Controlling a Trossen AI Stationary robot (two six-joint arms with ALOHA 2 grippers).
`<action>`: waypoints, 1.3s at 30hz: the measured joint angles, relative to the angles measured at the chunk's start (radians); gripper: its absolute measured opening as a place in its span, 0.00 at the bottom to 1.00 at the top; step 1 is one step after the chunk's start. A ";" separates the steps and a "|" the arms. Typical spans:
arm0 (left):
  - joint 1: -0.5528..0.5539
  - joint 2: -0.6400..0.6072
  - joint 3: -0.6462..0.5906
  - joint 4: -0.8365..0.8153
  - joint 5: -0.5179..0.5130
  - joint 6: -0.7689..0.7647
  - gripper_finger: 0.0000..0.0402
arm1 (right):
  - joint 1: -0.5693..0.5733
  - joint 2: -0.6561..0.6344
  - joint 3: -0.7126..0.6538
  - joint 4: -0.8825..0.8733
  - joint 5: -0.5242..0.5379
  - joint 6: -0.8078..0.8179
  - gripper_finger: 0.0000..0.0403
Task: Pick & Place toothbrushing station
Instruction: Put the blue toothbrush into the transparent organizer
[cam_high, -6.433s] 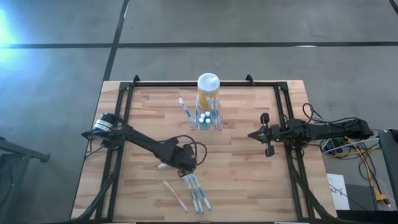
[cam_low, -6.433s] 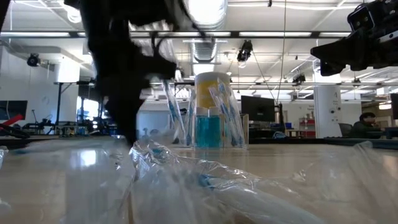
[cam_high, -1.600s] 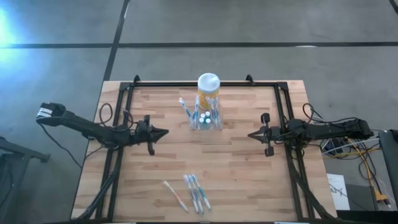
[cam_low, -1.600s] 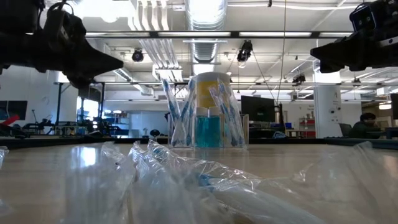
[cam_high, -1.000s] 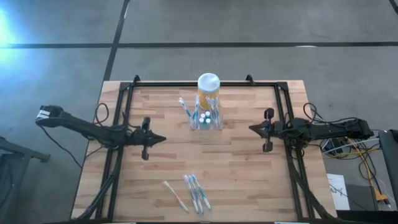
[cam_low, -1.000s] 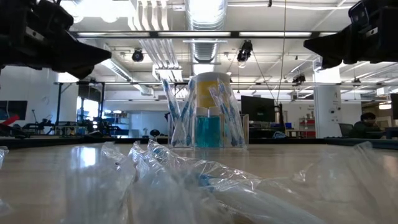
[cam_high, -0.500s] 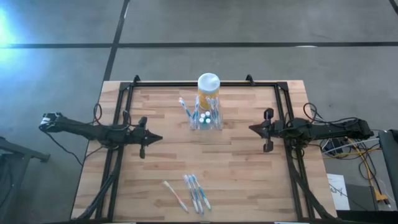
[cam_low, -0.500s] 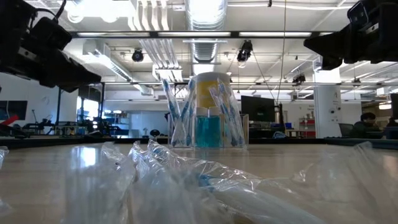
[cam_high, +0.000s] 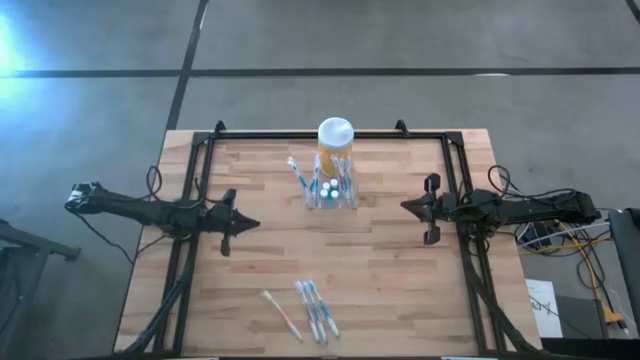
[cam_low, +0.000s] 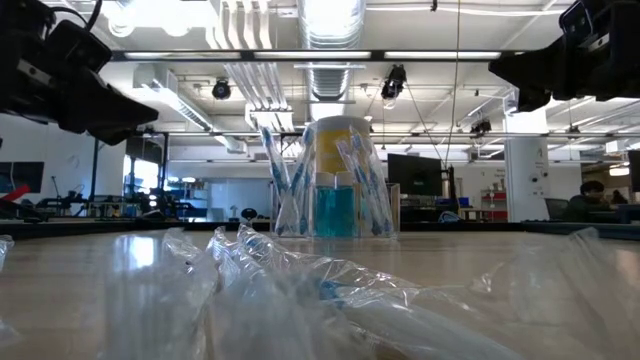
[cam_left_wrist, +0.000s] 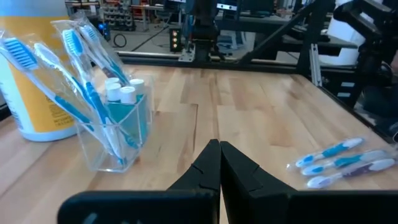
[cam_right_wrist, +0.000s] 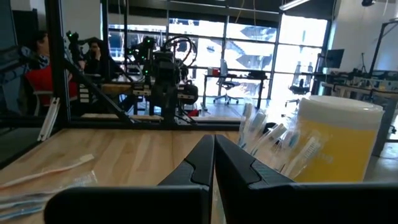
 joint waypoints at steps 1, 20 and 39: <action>0.000 0.000 0.000 0.003 0.000 -0.005 0.01 | 0.000 0.000 0.000 0.000 0.000 0.000 0.02; 0.000 0.000 0.045 0.024 0.013 -0.097 0.01 | 0.006 0.000 0.000 -0.002 0.011 0.088 0.02; -0.002 0.094 0.000 -0.055 -0.075 -0.235 0.01 | 0.006 0.253 0.000 -0.222 0.058 0.462 0.02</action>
